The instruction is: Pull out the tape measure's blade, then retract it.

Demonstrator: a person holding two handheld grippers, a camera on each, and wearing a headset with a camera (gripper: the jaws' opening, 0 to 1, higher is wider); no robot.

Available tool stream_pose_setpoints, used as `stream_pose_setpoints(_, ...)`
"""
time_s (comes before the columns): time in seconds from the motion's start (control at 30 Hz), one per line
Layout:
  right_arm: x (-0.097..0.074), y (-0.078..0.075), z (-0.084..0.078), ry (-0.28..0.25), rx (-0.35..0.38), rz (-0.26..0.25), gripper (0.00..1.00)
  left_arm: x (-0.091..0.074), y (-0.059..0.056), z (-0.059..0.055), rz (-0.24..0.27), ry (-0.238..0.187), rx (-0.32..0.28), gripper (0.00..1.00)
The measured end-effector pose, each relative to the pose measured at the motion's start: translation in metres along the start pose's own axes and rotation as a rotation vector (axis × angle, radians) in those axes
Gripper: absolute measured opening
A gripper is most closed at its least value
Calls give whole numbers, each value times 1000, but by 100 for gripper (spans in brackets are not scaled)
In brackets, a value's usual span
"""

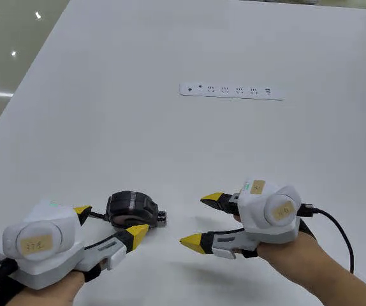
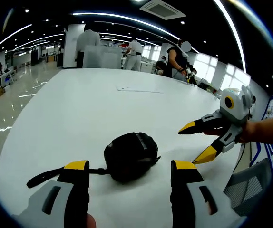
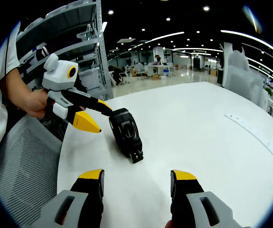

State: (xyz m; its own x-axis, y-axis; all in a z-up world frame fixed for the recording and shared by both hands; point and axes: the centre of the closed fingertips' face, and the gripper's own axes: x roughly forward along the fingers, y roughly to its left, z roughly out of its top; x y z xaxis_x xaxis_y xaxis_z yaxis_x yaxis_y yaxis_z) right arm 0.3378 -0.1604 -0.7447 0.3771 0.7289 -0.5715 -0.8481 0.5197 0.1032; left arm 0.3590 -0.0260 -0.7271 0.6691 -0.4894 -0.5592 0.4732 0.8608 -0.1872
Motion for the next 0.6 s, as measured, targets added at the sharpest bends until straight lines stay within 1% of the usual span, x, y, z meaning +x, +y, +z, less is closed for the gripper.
stream_pose_setpoints(0.03, -3, 0, -1, -5, 1, -6, 58, -2, 1, 0, -3, 1, 7, 67)
stream_pose_setpoints(0.07, -8, -1, -4, -1, 10, -19, 60, -6, 1, 1, -15, -6, 8, 67)
stream_pose_setpoints(0.1, -12, -1, -6, 0, 15, -29, 62, -8, 1, 1, -19, -4, 10, 68)
stream_pose_setpoints(0.13, -17, 0, -11, 18, -6, -33, 62, -10, 2, 2, -21, -6, 37, 69)
stream_pose_setpoints(0.17, -21, 1, -14, 27, -13, -38, 63, -12, 3, 2, -24, -5, 40, 69)
stream_pose_setpoints(0.2, -25, 1, -15, 29, -8, -46, 65, -13, 4, 1, -28, -1, 39, 69)
stream_pose_setpoints(0.23, -31, 1, -16, 16, 10, -51, 66, -17, 8, -1, -21, -3, 34, 69)
stream_pose_setpoints(0.27, -34, 1, -18, 12, 28, -54, 68, -19, 10, 0, -20, -14, 31, 69)
stream_pose_setpoints(0.3, -40, 1, -21, 17, 35, -61, 69, -19, 11, -3, -42, 0, 14, 70)
stream_pose_setpoints(0.37, -46, 1, -25, 18, 38, -74, 73, -24, 15, -5, -32, 0, 34, 73)
stream_pose_setpoints(0.4, -51, 1, -27, 19, 48, -84, 75, -27, 16, -6, -40, 2, 43, 72)
stream_pose_setpoints(0.43, -54, 1, -29, 19, 54, -90, 76, -29, 16, -7, -47, 4, 43, 72)
stream_pose_setpoints(0.5, -61, 3, -29, 1, 72, -97, 80, -35, 17, -11, -52, 10, 60, 74)
stream_pose_setpoints(0.53, -63, 2, -30, 0, 69, -108, 82, -38, 16, -12, -61, 10, 65, 74)
stream_pose_setpoints(0.57, -67, 2, -31, 3, 65, -117, 83, -41, 16, -13, -59, 13, 80, 75)
stream_pose_setpoints(0.6, -69, 3, -31, 4, 73, -115, 83, -44, 16, -15, -65, 17, 89, 75)
